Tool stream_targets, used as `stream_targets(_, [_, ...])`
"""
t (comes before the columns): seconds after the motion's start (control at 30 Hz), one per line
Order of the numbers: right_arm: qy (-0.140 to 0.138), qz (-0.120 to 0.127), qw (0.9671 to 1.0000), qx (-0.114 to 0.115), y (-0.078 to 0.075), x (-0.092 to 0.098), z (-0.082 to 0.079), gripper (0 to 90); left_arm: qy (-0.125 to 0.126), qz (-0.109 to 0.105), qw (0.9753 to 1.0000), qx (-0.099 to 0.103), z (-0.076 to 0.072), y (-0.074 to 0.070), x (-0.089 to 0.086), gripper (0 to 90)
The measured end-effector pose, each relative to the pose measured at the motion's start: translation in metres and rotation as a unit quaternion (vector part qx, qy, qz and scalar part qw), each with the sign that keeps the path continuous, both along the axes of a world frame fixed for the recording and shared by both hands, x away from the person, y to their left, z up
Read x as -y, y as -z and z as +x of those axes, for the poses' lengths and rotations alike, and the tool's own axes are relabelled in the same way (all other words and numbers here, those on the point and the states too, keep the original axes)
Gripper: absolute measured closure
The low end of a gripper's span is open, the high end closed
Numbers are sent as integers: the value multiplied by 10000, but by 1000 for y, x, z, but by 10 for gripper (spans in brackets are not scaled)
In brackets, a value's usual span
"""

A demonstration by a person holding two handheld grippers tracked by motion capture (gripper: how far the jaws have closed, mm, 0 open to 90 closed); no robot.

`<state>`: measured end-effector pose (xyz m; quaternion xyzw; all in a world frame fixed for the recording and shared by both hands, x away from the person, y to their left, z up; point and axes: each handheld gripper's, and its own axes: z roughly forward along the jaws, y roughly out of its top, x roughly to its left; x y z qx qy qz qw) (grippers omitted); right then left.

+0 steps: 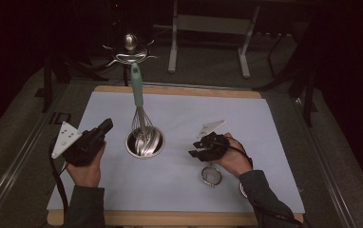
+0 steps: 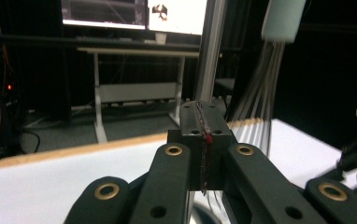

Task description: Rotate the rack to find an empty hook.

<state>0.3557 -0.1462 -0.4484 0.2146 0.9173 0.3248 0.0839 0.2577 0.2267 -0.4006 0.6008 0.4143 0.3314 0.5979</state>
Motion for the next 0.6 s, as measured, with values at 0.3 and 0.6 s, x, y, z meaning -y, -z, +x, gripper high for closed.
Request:
stream_targets(0.3, [-46,-38,9999,105,3,3,-9,605,144,-25,9990,430,1,-27,8,900])
stream_targets(0.6, [-118,-186,9992,319,9,3,-17,569,160,-181,9964,816,0,-49,13,900])
